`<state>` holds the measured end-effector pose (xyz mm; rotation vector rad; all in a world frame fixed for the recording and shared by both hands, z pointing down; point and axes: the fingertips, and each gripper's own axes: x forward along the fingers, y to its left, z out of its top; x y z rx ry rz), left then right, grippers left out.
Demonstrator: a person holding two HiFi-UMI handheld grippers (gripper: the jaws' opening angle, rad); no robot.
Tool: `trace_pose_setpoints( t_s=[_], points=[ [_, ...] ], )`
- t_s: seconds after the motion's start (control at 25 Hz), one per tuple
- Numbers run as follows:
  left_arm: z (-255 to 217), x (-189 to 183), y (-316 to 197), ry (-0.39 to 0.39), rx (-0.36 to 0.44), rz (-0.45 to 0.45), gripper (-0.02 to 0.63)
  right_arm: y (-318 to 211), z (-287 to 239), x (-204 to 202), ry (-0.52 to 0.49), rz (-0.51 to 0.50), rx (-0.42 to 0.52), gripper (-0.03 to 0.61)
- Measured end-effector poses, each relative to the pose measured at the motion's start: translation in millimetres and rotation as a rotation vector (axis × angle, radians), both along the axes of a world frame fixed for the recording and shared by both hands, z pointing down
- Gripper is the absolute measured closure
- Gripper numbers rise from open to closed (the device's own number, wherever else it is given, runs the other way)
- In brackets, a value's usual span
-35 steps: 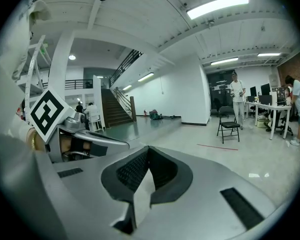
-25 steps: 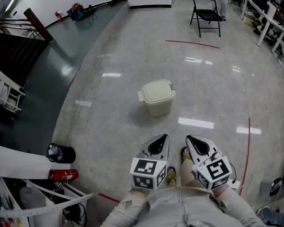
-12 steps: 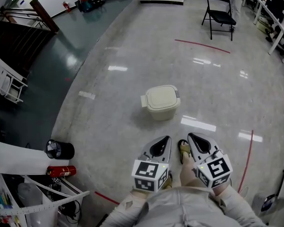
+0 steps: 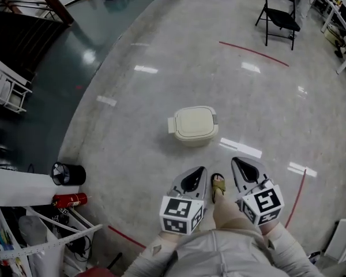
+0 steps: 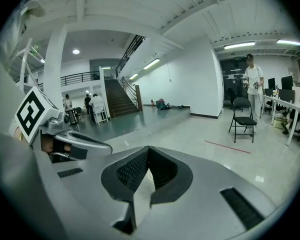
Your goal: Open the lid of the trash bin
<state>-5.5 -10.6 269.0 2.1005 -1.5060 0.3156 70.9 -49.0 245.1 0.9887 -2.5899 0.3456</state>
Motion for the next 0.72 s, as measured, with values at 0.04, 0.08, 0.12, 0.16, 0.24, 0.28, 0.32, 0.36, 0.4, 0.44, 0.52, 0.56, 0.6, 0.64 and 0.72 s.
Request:
trace_pose_setpoints(
  t_s=[0.04, 0.08, 0.12, 0.16, 0.24, 0.28, 0.32, 0.36, 0.4, 0.44, 0.52, 0.56, 0.6, 0.64, 0.72],
  points=[
    [1.4, 0.1, -7.2, -0.002, -0.007, -0.009, 0.609, -10.3, 1.9, 1.3, 0.003, -0.005, -0.006, 0.58],
    [3.0, -0.1, -14.2, -0.004, -0.015, -0.019, 0.609, -20.5, 3.6, 2.1, 0.004, -0.011, -0.012, 0.58],
    [5.2, -0.6, -20.9, -0.006, -0.024, -0.029, 0.609, -30.4, 5.7, 2.2, 0.005, -0.02, -0.018, 0.58],
    [7.7, -1.4, -27.4, -0.009, -0.032, -0.041, 0.609, -39.9, 8.1, 1.8, 0.006, -0.03, -0.025, 0.58],
    [12.9, -2.5, -41.1, -0.014, -0.047, -0.063, 0.609, -58.6, 13.6, 0.5, 0.012, -0.055, -0.034, 0.58],
    [14.7, -2.5, -48.1, -0.015, -0.052, -0.074, 0.609, -67.6, 16.2, -0.2, 0.016, -0.068, -0.036, 0.58],
    [16.0, -2.2, -54.9, -0.015, -0.055, -0.083, 0.609, -76.1, 18.4, -1.1, 0.02, -0.081, -0.038, 0.58],
    [16.9, -1.7, -61.2, -0.015, -0.058, -0.091, 0.609, -84.0, 20.6, -2.3, 0.023, -0.094, -0.04, 0.58],
    [18.1, -1.2, -67.3, -0.015, -0.059, -0.098, 0.609, -91.5, 23.5, -3.4, 0.028, -0.105, -0.041, 0.58],
    [20.0, -0.8, -72.9, -0.015, -0.061, -0.105, 0.609, -98.7, 27.5, -4.4, 0.033, -0.115, -0.042, 0.58],
    [26.6, 0.2, -83.4, -0.019, -0.068, -0.116, 0.609, -112.9, 39.0, -5.5, 0.044, -0.128, -0.049, 0.58],
    [30.9, 1.0, -88.3, -0.02, -0.072, -0.12, 0.609, -119.7, 46.0, -5.4, 0.049, -0.132, -0.055, 0.58],
    [35.3, 2.0, -93.0, -0.019, -0.076, -0.124, 0.609, -126.4, 53.1, -4.9, 0.055, -0.135, -0.061, 0.578],
    [40.0, 2.9, -97.4, -0.017, -0.08, -0.128, 0.609, -132.6, 60.6, -4.4, 0.061, -0.136, -0.068, 0.578],
    [51.2, 3.0, -103.8, -0.02, -0.095, -0.132, 0.609, -142.9, 76.6, -4.4, 0.075, -0.133, -0.086, 0.578]
  ],
)
